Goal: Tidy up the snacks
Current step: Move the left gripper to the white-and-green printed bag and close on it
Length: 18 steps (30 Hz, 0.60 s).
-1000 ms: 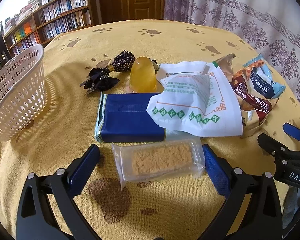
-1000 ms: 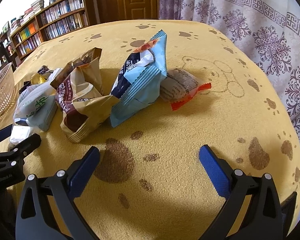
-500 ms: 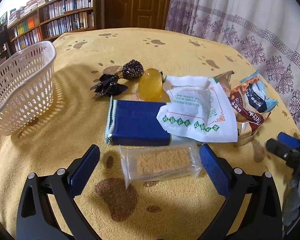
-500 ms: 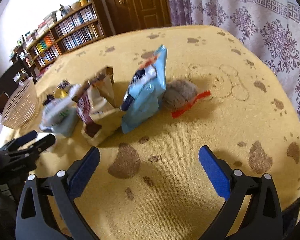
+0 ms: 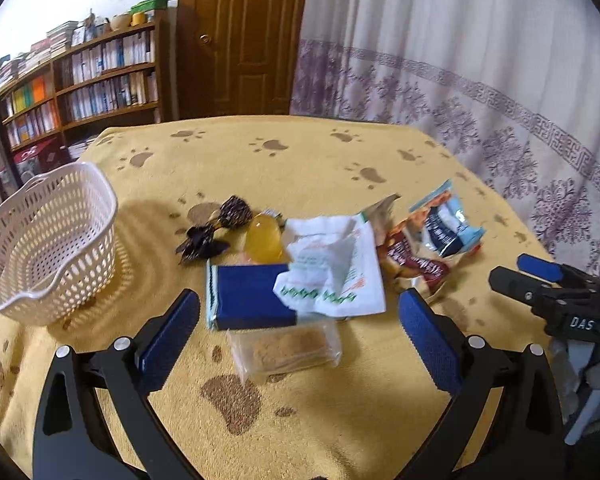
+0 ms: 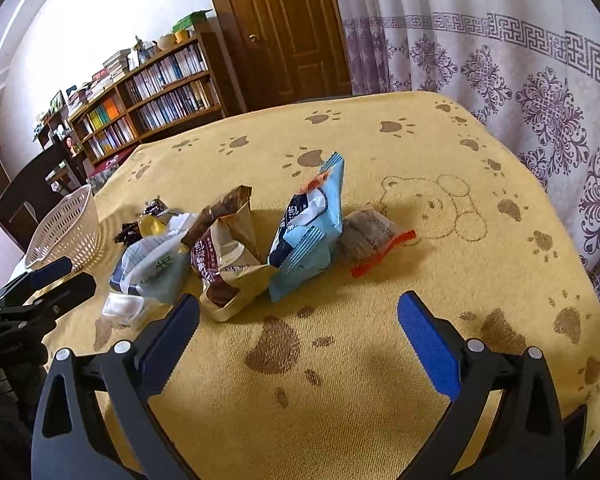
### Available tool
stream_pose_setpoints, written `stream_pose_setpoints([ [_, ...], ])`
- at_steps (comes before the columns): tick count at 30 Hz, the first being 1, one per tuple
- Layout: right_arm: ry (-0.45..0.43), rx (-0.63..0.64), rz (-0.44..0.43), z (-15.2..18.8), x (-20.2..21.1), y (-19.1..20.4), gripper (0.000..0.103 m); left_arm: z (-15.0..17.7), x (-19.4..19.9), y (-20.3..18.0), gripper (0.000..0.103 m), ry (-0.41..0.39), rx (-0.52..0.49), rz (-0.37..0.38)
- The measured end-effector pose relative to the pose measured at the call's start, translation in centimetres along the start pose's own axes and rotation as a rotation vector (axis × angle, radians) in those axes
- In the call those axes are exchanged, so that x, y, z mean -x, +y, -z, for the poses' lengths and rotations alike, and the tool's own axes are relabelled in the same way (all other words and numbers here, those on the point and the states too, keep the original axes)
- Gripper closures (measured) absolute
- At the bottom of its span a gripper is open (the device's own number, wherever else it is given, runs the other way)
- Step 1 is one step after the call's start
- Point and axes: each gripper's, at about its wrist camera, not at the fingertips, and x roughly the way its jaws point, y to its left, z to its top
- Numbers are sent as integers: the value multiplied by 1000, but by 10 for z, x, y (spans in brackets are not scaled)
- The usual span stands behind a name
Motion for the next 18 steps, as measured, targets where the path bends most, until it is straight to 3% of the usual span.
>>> stream_pose_setpoints([
  [8,-6,-5,-5,-2,0,-3,5,-21,-35,-21,2,62,-86,58],
  [17,-30,-33,7,-6,3,-14,5,-23,-89,-22,2,173,-63,59],
  [18,-29,-35,8,-6,2,-14,5,-22,-92,-22,7,179,-56,64],
])
